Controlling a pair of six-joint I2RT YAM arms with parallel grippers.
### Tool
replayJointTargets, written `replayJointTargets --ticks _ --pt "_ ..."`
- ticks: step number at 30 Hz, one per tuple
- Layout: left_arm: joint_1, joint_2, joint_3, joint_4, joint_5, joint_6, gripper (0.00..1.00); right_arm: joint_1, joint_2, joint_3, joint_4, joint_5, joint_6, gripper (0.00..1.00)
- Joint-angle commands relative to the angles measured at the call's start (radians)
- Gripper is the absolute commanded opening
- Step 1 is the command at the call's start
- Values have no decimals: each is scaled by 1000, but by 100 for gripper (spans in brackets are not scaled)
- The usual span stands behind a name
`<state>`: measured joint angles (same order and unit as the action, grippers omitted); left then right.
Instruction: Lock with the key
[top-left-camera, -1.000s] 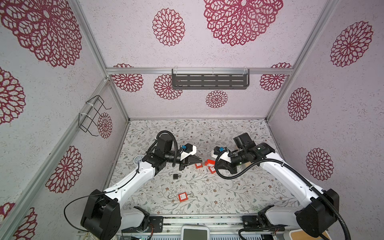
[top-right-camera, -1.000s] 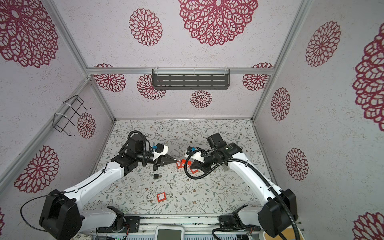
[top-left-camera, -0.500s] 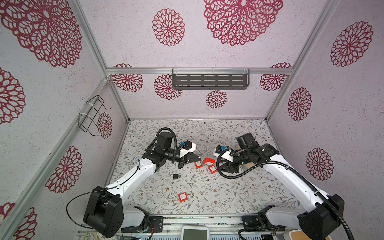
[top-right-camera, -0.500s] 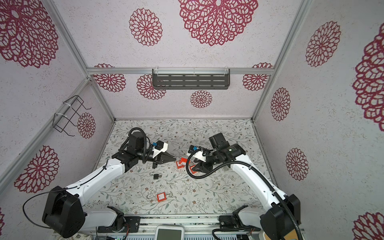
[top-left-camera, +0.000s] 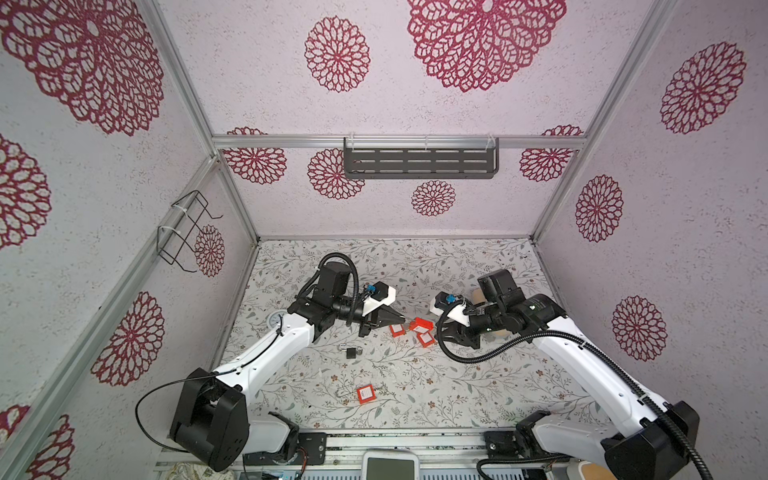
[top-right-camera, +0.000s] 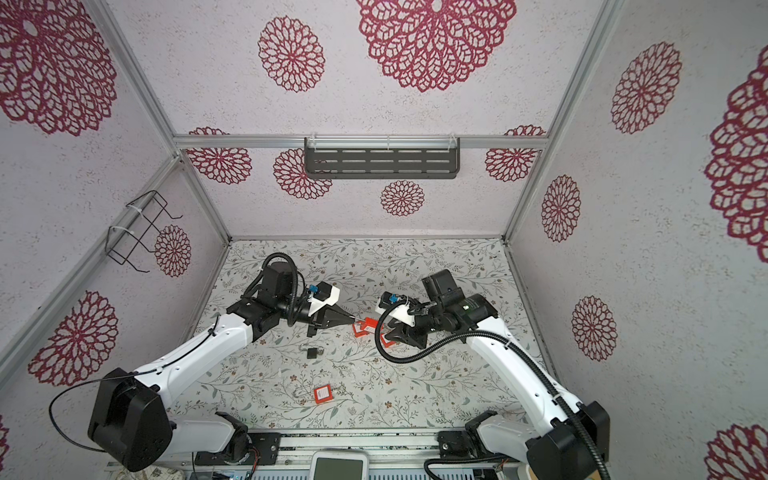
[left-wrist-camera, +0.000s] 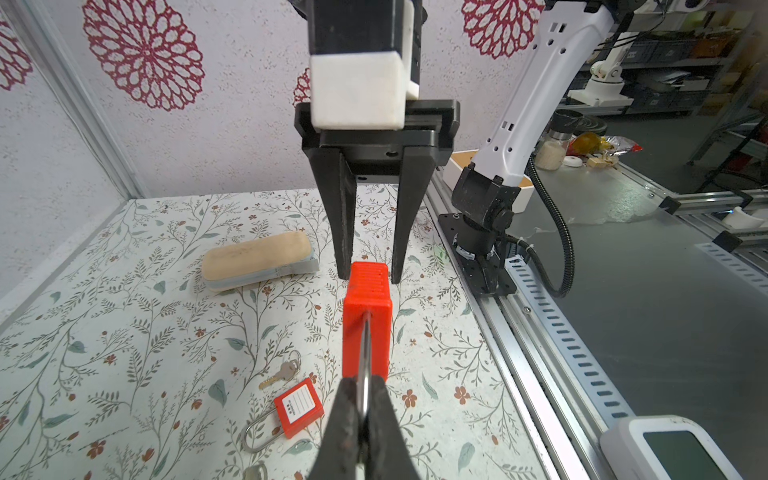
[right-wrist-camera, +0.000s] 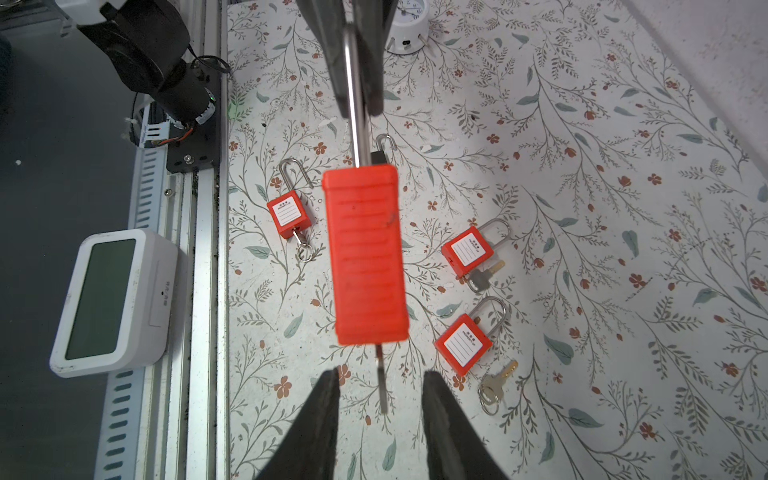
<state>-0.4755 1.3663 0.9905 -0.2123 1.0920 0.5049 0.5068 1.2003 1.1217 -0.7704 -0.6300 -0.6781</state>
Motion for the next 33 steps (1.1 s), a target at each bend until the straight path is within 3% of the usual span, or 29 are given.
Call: replayJointTargets --ticks 1,19,27,33 --pt "-8 -1 25 -13 25 21 0 -2 2 31 -6 -41 11 32" --pt "-31 -4 25 -10 16 14 0 9 16 7 11 -64 15 13" --pt "-27 -4 22 -4 35 -16 0 21 -22 -14 34 4 -14 1" --pt "-21 0 20 -25 50 -31 0 35 -105 -75 121 93 -32 0"
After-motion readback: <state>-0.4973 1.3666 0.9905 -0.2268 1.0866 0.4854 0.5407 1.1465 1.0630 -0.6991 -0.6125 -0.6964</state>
